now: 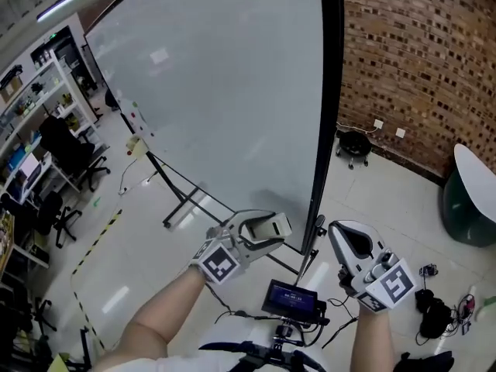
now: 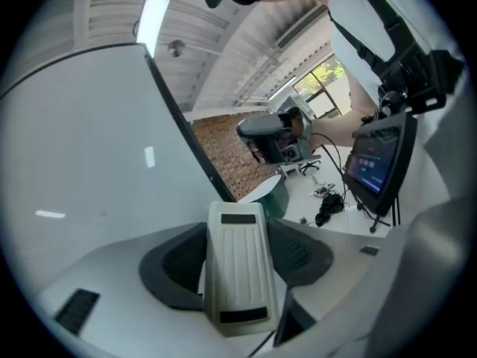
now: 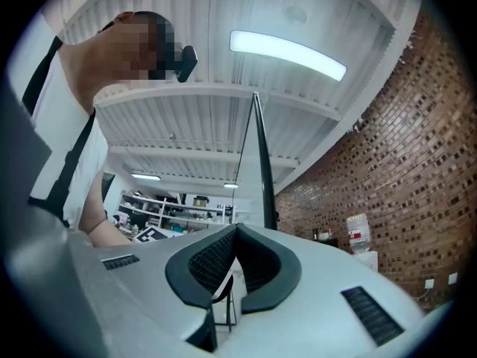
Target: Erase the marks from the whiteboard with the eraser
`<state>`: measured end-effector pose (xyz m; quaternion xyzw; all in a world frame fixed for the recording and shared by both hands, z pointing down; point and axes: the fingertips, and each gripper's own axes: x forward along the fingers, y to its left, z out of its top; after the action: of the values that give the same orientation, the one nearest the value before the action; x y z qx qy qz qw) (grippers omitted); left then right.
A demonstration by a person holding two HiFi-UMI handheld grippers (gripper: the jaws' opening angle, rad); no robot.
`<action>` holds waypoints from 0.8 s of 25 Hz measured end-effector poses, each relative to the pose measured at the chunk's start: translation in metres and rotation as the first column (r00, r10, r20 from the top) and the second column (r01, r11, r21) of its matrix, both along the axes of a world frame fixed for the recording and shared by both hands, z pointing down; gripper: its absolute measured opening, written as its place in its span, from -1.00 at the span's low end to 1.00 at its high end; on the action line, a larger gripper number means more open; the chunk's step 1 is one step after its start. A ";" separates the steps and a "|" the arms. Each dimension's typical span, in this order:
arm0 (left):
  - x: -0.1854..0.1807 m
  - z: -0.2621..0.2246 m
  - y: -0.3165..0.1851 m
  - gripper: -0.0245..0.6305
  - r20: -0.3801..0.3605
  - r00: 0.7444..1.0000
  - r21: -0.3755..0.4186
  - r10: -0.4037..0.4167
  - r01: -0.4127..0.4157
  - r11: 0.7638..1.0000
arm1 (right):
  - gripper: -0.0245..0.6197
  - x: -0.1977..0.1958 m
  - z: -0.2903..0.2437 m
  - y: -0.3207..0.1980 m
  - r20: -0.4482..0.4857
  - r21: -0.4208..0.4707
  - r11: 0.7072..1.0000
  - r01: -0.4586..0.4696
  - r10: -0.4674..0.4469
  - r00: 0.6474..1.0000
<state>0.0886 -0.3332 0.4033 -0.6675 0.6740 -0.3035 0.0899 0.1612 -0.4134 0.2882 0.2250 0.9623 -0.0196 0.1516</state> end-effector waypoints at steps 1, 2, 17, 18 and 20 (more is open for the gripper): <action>0.001 0.011 0.013 -0.05 -0.050 0.999 0.019 -0.005 0.006 1.000 | -0.86 -0.001 0.016 0.014 -0.039 0.004 1.000 0.012 -0.012 0.999; 0.000 0.022 0.027 -0.05 -0.102 0.995 0.045 -0.001 0.006 0.999 | -0.86 -0.004 0.033 0.028 -0.079 0.008 1.000 0.022 -0.021 0.997; -0.050 0.089 0.186 -0.05 -0.461 0.881 0.156 -0.106 0.197 0.968 | -0.87 -0.065 0.178 0.139 -0.328 -0.164 0.984 -0.067 0.010 0.944; -0.052 0.089 0.199 -0.05 -0.471 0.874 0.149 -0.123 0.216 0.965 | -0.87 -0.066 0.180 0.150 -0.334 -0.165 0.984 -0.070 0.011 0.942; -0.057 0.089 0.224 -0.05 -0.486 0.862 0.151 -0.143 0.245 0.958 | -0.87 -0.070 0.180 0.173 -0.339 -0.164 0.984 -0.070 0.010 0.941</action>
<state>0.0318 -0.1093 0.4928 -0.6364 0.7675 -0.0679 -0.0381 0.0912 -0.2404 0.4679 0.1846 0.9730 -0.1386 0.0043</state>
